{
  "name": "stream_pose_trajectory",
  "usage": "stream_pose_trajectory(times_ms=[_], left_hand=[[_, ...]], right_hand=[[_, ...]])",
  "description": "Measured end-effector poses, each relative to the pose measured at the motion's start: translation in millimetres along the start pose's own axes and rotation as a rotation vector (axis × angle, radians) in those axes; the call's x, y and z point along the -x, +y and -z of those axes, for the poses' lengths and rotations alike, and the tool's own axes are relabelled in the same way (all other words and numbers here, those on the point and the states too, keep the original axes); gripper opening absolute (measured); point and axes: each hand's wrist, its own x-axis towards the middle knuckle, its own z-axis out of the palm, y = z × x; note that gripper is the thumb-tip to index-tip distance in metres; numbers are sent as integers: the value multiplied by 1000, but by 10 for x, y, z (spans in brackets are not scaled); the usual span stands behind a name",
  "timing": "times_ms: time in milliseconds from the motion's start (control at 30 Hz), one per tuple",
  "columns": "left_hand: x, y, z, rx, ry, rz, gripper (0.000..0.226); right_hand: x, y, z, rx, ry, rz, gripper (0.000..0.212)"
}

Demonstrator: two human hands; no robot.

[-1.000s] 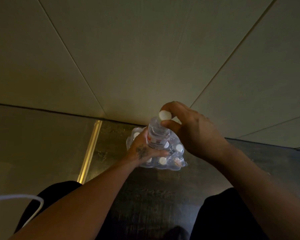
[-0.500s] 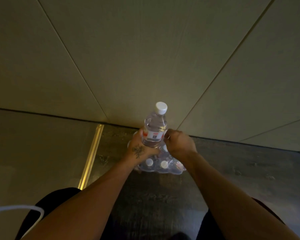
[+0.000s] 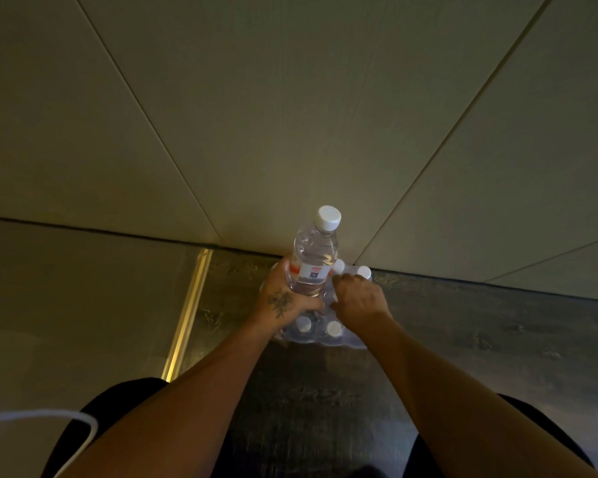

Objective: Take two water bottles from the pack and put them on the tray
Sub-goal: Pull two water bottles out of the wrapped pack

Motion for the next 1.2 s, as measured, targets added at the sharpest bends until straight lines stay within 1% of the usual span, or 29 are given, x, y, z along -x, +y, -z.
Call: stream_pose_trajectory(times_ms=[100,167,233,300,367,433,467,567,633,733,833,933,1033,1100,1167,1200], left_hand=[[20,41,5,19,-22,24,95],[19,72,37,39,-26,67,94],[31,138,53,67,-40,88,87],[68,219,72,55,-62,79,75],[100,253,106,79,-118,88,62],[141,277,154,152,-184,151,57],[144,274,180,171,-204,184,58],[137,261,205,197,-254,276,69],[140,257,183,197,-279,307,70],[135,235,115,174,-261,303,72],[118,210,75,163,-231,276,69],[112,229,64,195,-236,263,68],[144,284,29,243,-267,260,64],[182,283,-8,252,-300,254,62],[231,273,-38,267,-328,228,55],[259,276,-54,262,-341,212,54]], right_hand=[[26,85,56,-67,32,31,42],[85,163,145,-121,84,69,44],[177,265,273,-155,173,132,45],[301,383,430,-166,256,205,44],[450,490,609,-184,323,266,40],[614,570,817,-258,391,283,36],[688,602,921,-296,432,292,36],[860,650,1174,-351,551,314,38],[917,642,1278,-374,614,316,35],[940,615,1355,-371,672,354,31],[906,620,1345,-388,723,365,32],[808,653,1279,-477,810,353,30],[692,622,1182,-663,812,324,31],[627,567,1077,-737,783,308,37],[584,509,970,-817,732,294,43],[575,485,934,-897,690,294,43]])
